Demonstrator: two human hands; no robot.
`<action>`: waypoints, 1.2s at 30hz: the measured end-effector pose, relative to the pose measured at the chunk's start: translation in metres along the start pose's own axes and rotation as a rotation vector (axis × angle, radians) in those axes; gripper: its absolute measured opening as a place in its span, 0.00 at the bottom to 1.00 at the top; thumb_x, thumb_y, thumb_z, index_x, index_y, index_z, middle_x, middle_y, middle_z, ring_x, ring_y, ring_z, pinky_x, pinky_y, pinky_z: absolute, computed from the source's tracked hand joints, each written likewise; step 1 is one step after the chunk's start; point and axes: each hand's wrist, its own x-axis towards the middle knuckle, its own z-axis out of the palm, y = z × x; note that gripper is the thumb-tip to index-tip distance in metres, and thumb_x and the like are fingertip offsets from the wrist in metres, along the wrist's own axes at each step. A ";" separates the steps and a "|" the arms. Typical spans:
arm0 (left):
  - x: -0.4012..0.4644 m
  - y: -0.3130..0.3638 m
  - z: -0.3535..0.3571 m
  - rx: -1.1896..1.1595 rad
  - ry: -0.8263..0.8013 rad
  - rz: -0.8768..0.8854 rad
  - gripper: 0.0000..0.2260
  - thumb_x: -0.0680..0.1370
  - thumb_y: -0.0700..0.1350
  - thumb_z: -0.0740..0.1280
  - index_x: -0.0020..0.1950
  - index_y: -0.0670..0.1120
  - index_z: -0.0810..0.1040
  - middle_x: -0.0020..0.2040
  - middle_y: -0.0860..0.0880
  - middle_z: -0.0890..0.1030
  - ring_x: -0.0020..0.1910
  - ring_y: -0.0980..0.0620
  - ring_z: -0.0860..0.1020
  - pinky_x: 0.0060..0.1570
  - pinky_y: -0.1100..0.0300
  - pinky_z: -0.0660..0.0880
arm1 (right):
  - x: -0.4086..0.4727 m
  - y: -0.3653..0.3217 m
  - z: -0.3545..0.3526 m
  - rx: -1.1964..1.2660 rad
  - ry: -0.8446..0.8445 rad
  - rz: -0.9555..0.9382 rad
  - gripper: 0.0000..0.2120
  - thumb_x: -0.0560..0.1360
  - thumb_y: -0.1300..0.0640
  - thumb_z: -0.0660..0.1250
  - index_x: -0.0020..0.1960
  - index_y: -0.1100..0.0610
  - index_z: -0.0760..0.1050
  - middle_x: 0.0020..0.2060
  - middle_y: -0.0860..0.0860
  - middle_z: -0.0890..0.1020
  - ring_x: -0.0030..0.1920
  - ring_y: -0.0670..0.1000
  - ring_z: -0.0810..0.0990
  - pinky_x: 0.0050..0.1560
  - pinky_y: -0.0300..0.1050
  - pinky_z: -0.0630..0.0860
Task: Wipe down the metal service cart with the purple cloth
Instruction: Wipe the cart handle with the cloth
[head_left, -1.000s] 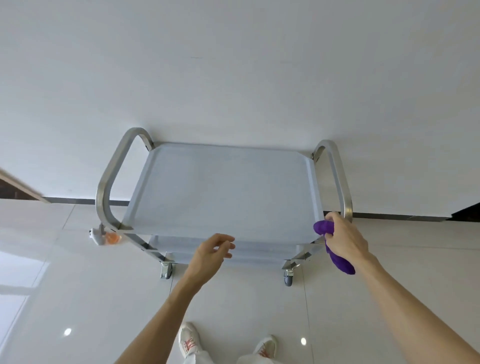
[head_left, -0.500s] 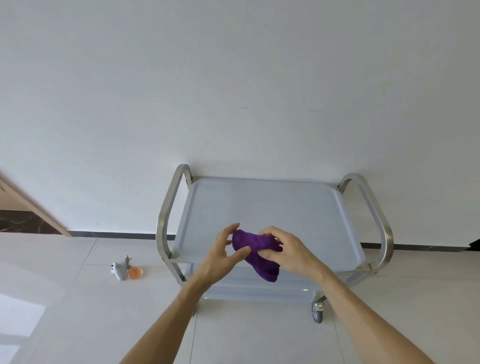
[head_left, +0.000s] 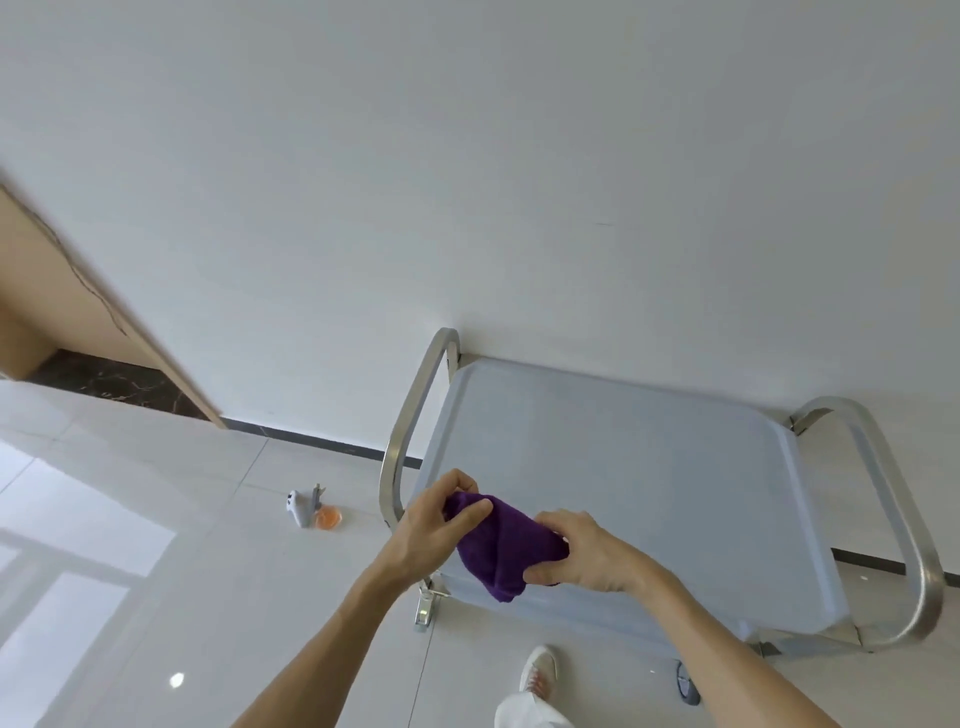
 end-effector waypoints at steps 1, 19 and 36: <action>0.002 -0.002 -0.008 0.000 0.029 -0.023 0.09 0.79 0.52 0.68 0.46 0.48 0.74 0.37 0.49 0.75 0.37 0.56 0.72 0.39 0.60 0.72 | 0.012 -0.002 -0.003 0.005 -0.044 -0.002 0.17 0.64 0.44 0.76 0.48 0.48 0.76 0.44 0.48 0.78 0.41 0.47 0.76 0.47 0.48 0.78; 0.094 -0.041 -0.137 -0.006 0.733 -0.464 0.09 0.80 0.53 0.65 0.51 0.48 0.78 0.53 0.48 0.80 0.52 0.47 0.78 0.46 0.56 0.75 | 0.202 -0.097 -0.027 0.187 -0.082 -0.021 0.15 0.71 0.48 0.72 0.56 0.48 0.75 0.50 0.47 0.83 0.48 0.49 0.84 0.54 0.50 0.81; 0.138 -0.081 -0.067 0.410 0.296 -0.327 0.32 0.79 0.51 0.67 0.79 0.49 0.56 0.73 0.45 0.66 0.63 0.42 0.74 0.54 0.51 0.75 | 0.184 -0.012 0.001 -0.232 -0.074 0.373 0.31 0.81 0.50 0.61 0.80 0.51 0.53 0.78 0.55 0.59 0.76 0.58 0.62 0.72 0.48 0.64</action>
